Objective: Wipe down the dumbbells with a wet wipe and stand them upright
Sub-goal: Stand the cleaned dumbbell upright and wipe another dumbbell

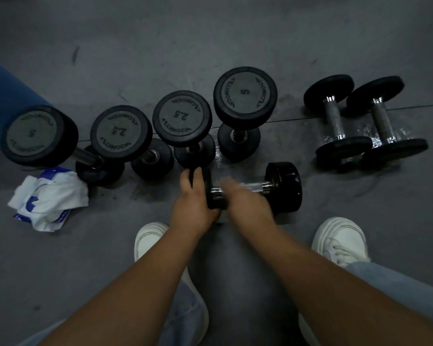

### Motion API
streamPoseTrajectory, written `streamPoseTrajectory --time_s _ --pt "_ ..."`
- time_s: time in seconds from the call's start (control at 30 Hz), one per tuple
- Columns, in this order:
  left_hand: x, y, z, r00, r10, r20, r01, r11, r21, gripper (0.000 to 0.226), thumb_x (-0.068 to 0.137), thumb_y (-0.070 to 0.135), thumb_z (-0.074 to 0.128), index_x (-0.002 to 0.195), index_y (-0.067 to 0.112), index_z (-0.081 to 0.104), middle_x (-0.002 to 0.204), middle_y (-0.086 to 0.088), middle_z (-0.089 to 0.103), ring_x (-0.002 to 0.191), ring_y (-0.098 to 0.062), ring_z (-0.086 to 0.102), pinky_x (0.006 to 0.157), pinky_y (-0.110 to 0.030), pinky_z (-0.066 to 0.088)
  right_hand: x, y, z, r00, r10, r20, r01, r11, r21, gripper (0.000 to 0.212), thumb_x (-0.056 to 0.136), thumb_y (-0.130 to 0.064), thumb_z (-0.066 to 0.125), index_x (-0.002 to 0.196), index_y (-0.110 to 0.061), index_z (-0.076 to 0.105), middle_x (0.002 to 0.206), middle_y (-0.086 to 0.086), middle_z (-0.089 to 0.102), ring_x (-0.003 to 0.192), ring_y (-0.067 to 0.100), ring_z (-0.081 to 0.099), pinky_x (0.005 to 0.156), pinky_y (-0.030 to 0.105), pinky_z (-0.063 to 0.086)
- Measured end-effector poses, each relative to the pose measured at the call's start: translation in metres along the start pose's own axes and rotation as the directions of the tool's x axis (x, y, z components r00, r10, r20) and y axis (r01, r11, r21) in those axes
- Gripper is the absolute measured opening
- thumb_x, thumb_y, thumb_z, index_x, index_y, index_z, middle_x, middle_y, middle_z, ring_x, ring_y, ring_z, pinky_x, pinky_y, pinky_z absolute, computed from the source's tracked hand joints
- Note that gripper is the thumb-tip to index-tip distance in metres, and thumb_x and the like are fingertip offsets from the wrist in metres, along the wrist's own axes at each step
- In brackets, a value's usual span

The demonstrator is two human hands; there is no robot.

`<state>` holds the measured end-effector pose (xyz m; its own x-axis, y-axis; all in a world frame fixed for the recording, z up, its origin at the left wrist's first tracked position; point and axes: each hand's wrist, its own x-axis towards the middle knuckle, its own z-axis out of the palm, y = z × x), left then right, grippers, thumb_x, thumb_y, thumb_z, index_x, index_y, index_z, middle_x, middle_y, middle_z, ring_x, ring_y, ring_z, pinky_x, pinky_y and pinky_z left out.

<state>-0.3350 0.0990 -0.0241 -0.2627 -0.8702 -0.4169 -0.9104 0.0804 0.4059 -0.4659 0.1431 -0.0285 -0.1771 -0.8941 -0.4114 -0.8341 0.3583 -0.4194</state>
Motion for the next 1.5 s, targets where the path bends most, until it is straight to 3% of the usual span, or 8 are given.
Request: streamPoseTrajectory --time_s 0.2,0.43,0.6,0.77,0.9,1.03,1.3,1.5 --pt "0.002 0.006 -0.001 0.996 -0.083 -0.018 0.083 0.996 -0.014 0.102 0.074 0.036 0.079 0.155 0.031 0.017 0.155 -0.014 0.018 0.118 -0.039 0.055 0.097 -0.041 0.047 -0.004 -0.005 -0.001 0.998 -0.043 0.052 0.044 0.999 -0.031 0.037 0.094 -0.018 0.041 0.130 -0.026 0.043 0.142 0.004 0.045 0.106 0.035 0.062 0.083 0.041 0.049" --pt "0.018 0.011 -0.014 0.971 -0.204 0.126 0.204 0.979 0.016 0.092 0.072 0.048 0.076 0.149 0.029 0.029 0.135 -0.017 0.051 0.121 -0.035 0.054 0.096 -0.034 0.044 -0.007 0.004 -0.021 0.953 0.100 -0.286 -0.020 0.962 0.271 0.017 0.093 -0.033 0.053 0.106 -0.025 0.046 0.088 0.002 0.066 0.083 0.029 0.064 0.067 0.035 0.046" --pt "0.007 0.008 -0.008 0.961 -0.216 0.170 0.224 0.974 -0.031 0.093 0.071 0.050 0.076 0.148 0.027 0.027 0.135 -0.018 0.045 0.119 -0.036 0.053 0.099 -0.037 0.047 -0.011 0.018 -0.009 0.954 0.213 -0.213 -0.129 0.928 0.350 0.029 0.084 -0.045 0.066 0.079 -0.021 0.050 0.079 -0.007 0.053 0.074 0.016 0.054 0.063 0.027 0.037" --pt "0.004 0.011 -0.001 0.996 0.085 0.024 -0.088 0.973 0.212 0.095 0.072 0.054 0.071 0.152 0.030 0.024 0.159 -0.004 0.022 0.147 -0.027 0.020 0.116 -0.043 0.022 -0.005 0.021 0.001 0.945 0.324 0.042 -0.228 0.565 0.793 0.006 0.086 -0.018 0.069 0.084 -0.020 0.063 0.079 -0.001 0.067 0.073 0.012 0.063 0.075 0.037 0.056" --pt "0.006 0.011 -0.004 0.982 0.184 0.049 -0.183 0.983 -0.020 0.061 0.082 0.055 0.067 0.138 0.042 0.047 0.144 0.017 0.050 0.145 -0.010 0.024 0.117 -0.039 0.011 0.000 0.016 -0.002 0.937 0.321 0.140 -0.254 0.346 0.903 0.027 0.087 0.005 0.059 0.096 -0.020 0.064 0.089 0.001 0.067 0.077 0.013 0.063 0.066 0.027 0.056" --pt "0.014 0.009 -0.006 0.991 0.135 0.011 -0.124 0.943 -0.309 0.022 0.076 0.055 0.066 0.098 0.054 0.066 0.099 0.023 0.067 0.118 -0.013 0.057 0.108 -0.050 0.036 -0.001 0.012 -0.004 0.955 0.272 0.113 -0.220 0.404 0.888 0.019 0.081 -0.005 0.072 0.089 -0.018 0.060 0.081 0.003 0.067 0.071 0.013 0.062 0.062 0.027 0.051" --pt "0.019 0.008 -0.001 1.000 -0.005 0.026 0.020 0.791 -0.612 0.027 0.062 0.060 0.065 0.077 0.038 0.063 0.069 0.013 0.063 0.068 -0.011 0.058 0.074 -0.037 0.052 0.002 0.019 -0.022 0.911 0.251 0.329 -0.330 -0.037 0.943 0.028 0.092 -0.007 0.060 0.118 -0.013 0.054 0.095 0.006 0.066 0.065 0.011 0.060 0.044 0.019 0.039" --pt "0.020 0.002 0.000 1.000 0.018 0.022 0.001 0.745 -0.667 0.018 0.070 0.041 0.074 0.074 0.035 0.058 0.068 0.007 0.063 0.066 -0.013 0.055 0.066 -0.032 0.046 0.001 0.013 -0.017 0.900 0.382 0.210 -0.275 0.124 0.953 0.011 0.096 -0.028 0.055 0.091 -0.019 0.059 0.077 0.004 0.064 0.061 0.014 0.054 0.052 0.026 0.038"
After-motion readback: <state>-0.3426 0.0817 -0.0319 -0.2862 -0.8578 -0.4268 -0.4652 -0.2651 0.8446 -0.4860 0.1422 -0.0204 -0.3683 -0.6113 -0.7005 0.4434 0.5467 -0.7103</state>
